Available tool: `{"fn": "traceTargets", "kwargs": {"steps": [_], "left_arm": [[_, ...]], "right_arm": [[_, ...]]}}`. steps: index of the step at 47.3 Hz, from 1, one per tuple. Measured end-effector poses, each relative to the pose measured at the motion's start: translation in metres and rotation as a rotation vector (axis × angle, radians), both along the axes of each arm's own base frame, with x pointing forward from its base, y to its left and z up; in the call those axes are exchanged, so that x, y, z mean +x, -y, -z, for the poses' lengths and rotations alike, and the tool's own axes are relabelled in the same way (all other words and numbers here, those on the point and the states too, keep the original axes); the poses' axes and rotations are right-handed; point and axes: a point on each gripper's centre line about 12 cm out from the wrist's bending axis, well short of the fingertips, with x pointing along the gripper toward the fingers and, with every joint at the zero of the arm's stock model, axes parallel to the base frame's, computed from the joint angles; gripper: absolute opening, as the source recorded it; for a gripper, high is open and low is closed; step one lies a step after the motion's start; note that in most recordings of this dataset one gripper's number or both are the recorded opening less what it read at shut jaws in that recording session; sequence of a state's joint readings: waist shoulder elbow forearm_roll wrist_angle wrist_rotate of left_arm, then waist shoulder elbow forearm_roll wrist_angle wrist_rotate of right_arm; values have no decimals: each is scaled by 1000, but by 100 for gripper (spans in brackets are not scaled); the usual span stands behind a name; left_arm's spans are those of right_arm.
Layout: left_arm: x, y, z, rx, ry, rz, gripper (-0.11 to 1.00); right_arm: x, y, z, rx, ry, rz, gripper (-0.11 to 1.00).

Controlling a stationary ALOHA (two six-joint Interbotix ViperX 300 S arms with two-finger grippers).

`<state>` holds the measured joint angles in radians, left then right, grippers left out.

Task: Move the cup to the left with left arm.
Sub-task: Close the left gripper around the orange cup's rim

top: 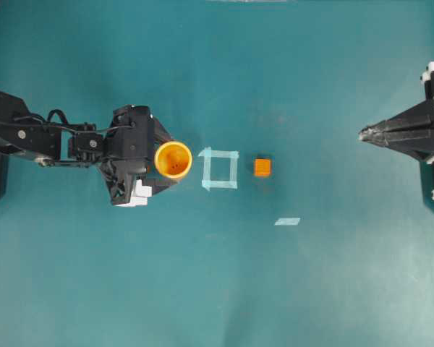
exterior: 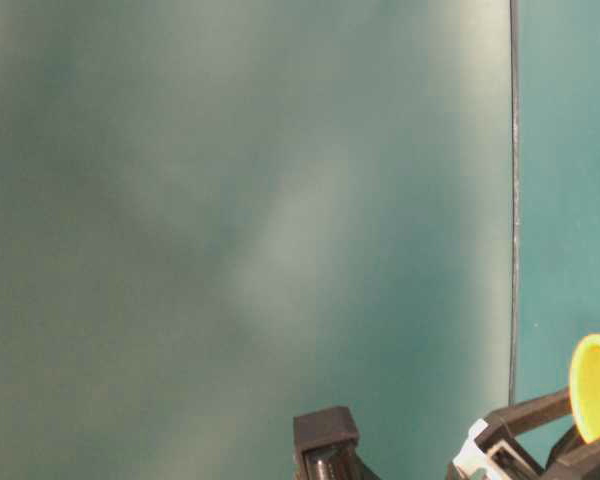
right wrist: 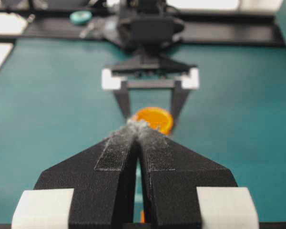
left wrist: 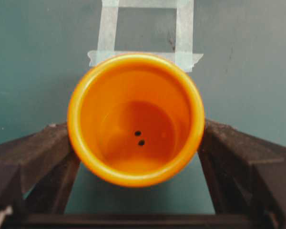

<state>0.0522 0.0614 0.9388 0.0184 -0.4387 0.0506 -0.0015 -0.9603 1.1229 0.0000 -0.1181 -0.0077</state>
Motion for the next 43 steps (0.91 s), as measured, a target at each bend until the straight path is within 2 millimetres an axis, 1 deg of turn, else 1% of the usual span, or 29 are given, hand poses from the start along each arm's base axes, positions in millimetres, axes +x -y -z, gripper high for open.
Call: {"fn": "traceTargets", "kwargs": {"steps": [18, 27, 38, 43], "left_arm": [[14, -1, 4, 0, 17, 0, 81], [17, -1, 1, 1, 37, 0, 71], [17, -1, 2, -20, 36, -12, 71], [17, 2, 1, -28, 29, -8, 71]], "right_arm": [[1, 0, 1, -1, -11, 0, 0], [0, 0, 2, 0, -12, 0, 0], [1, 0, 1, 0, -11, 0, 0], [1, 0, 1, 2, -11, 0, 0]]}}
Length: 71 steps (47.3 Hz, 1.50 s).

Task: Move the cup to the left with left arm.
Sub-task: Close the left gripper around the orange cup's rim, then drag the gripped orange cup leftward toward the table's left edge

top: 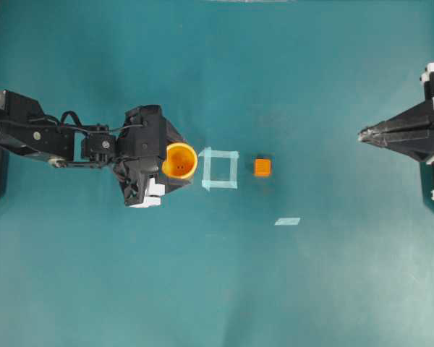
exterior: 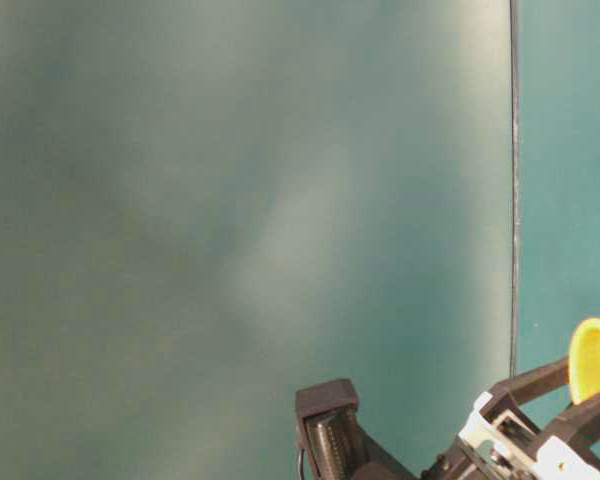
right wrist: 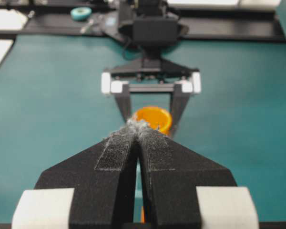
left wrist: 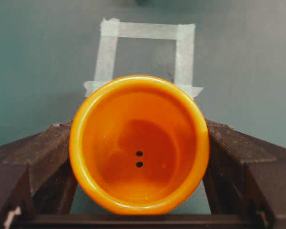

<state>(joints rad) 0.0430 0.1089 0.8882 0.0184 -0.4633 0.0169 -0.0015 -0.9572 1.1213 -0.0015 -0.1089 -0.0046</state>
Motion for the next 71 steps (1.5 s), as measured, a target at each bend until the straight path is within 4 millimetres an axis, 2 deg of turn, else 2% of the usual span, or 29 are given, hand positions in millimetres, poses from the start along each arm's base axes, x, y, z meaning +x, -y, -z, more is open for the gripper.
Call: {"fn": "traceTargets", "kwargs": {"steps": [14, 33, 71], "left_arm": [[-10, 4, -16, -8, -76, 4, 71], [-48, 10, -22, -8, -95, 19, 71], [-150, 14, -27, -44, -79, 5, 71]], "right_arm": [[0, 0, 0, 0, -2, 0, 0], [0, 0, 1, 0, -5, 0, 0], [1, 0, -1, 3, -2, 0, 0]]}}
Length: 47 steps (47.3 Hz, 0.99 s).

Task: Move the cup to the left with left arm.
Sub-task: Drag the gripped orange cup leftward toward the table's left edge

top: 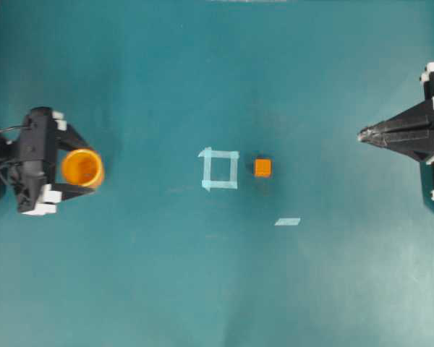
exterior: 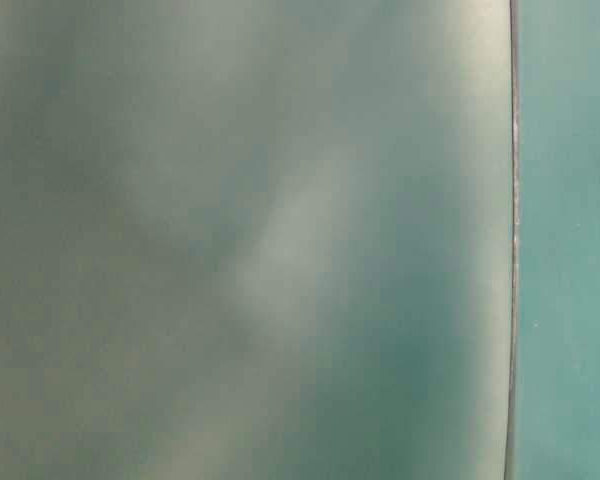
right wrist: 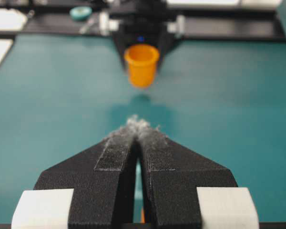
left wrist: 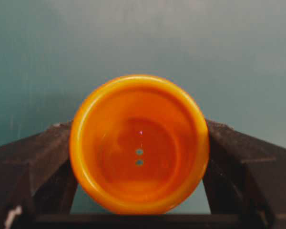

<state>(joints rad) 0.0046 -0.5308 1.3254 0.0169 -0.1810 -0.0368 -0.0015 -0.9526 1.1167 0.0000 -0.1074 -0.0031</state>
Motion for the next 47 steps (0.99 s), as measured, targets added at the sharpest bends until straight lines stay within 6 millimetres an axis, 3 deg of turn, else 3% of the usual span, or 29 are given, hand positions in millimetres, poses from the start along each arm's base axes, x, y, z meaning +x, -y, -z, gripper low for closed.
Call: {"fn": "traceTargets", "kwargs": {"steps": [19, 47], "left_arm": [[-30, 0, -18, 0, 43, -3, 71], [-29, 8, -11, -6, 11, 40, 71]], "right_arm": [[2, 0, 3, 2, -14, 0, 0], [3, 0, 1, 3, -11, 0, 0]]}}
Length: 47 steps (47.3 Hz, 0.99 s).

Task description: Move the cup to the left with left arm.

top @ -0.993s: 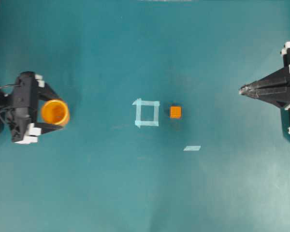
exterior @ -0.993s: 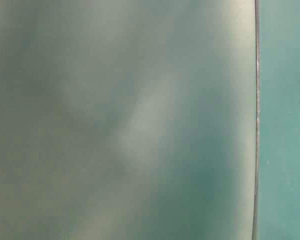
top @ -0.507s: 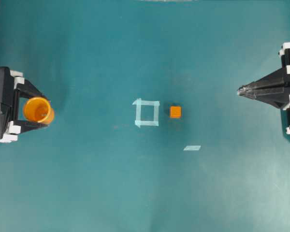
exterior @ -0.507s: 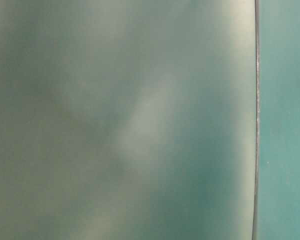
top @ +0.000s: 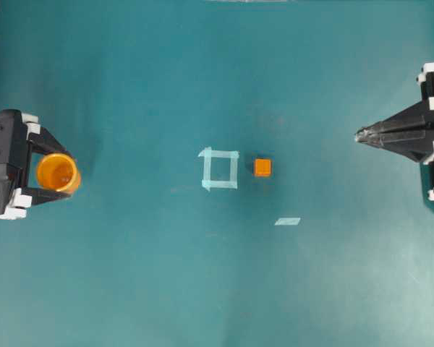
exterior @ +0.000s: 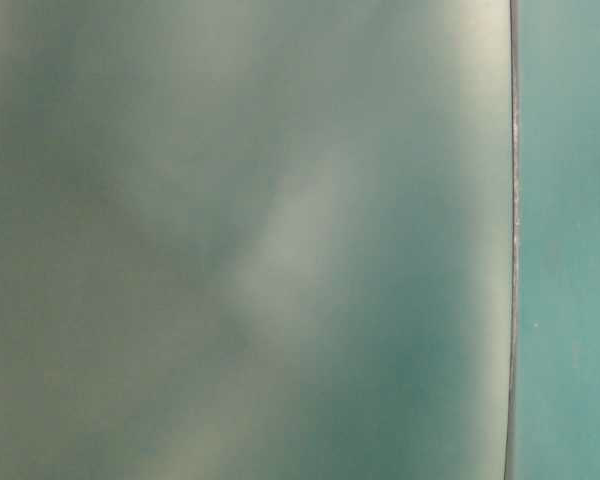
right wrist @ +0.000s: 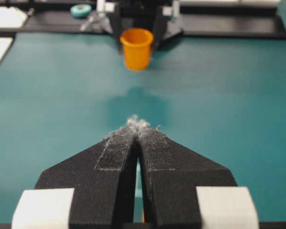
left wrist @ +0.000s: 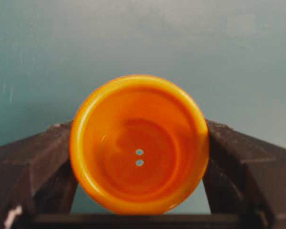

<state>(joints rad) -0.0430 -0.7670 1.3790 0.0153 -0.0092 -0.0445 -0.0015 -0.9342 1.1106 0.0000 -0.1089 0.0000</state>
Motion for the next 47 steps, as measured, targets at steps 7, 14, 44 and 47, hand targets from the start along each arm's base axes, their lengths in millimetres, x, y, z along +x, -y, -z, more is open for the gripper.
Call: {"fn": "traceTargets", "kwargs": {"steps": [7, 14, 44, 47], "left_arm": [[0, 0, 1, -1, -2, 1, 71], [0, 0, 0, -1, 0, -1, 71], [0, 0, 0, 0, 0, 0, 71], [0, 0, 0, -1, 0, 1, 71]], "right_arm": [[0, 0, 0, -2, -2, 0, 0], [0, 0, 0, 0, -2, 0, 0], [0, 0, 2, 0, -15, 0, 0], [0, 0, 2, 0, -14, 2, 0]]}}
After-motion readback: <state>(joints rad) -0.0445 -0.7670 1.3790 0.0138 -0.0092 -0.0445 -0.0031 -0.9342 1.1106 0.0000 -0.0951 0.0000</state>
